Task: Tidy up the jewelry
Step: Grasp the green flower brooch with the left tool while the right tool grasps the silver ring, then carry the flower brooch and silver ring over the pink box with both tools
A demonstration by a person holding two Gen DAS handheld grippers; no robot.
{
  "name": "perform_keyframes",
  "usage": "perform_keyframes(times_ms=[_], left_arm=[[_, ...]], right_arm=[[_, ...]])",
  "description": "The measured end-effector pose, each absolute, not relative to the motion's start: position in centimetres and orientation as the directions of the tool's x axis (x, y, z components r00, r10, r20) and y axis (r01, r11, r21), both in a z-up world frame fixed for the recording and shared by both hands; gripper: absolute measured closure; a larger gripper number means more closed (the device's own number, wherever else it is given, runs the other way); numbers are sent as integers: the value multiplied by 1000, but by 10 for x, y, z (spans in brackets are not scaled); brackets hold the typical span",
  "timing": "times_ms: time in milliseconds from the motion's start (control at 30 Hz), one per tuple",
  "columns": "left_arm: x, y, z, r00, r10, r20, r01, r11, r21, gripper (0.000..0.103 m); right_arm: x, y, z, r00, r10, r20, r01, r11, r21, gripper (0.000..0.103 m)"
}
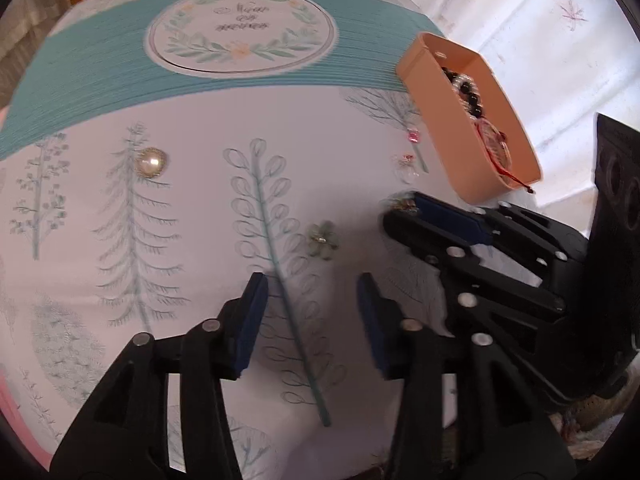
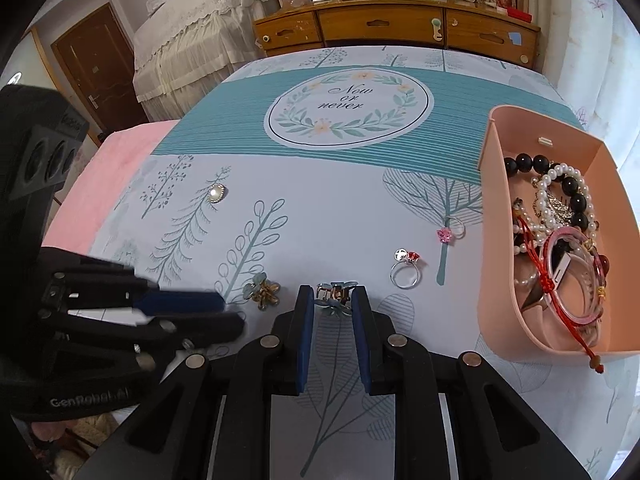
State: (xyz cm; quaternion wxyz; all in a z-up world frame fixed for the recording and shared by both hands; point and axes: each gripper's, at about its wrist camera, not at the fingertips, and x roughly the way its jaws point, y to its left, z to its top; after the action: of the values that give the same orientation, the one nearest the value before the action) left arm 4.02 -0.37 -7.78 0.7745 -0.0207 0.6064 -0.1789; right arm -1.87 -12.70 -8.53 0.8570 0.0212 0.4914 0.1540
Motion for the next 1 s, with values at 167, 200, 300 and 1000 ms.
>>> perform_keyframes(times_ms=[167, 200, 300, 1000], left_arm=[[45, -4, -77, 201, -307, -930, 251, 934, -254, 50], [45, -6, -77, 201, -306, -931, 259, 933, -250, 50], [46, -14, -75, 211, -296, -932, 278, 932, -233, 50], [48, -44, -79, 270, -199, -942, 334, 937, -102, 89]], right_arm=[[-26, -134, -76, 479, 299, -825, -243, 949, 202, 84], [-29, -135, -71, 490, 300, -819, -243, 949, 202, 84], [-38, -143, -53, 532, 296, -793, -240, 951, 194, 84], [-77, -251, -9, 644, 184, -742, -18, 974, 225, 84]])
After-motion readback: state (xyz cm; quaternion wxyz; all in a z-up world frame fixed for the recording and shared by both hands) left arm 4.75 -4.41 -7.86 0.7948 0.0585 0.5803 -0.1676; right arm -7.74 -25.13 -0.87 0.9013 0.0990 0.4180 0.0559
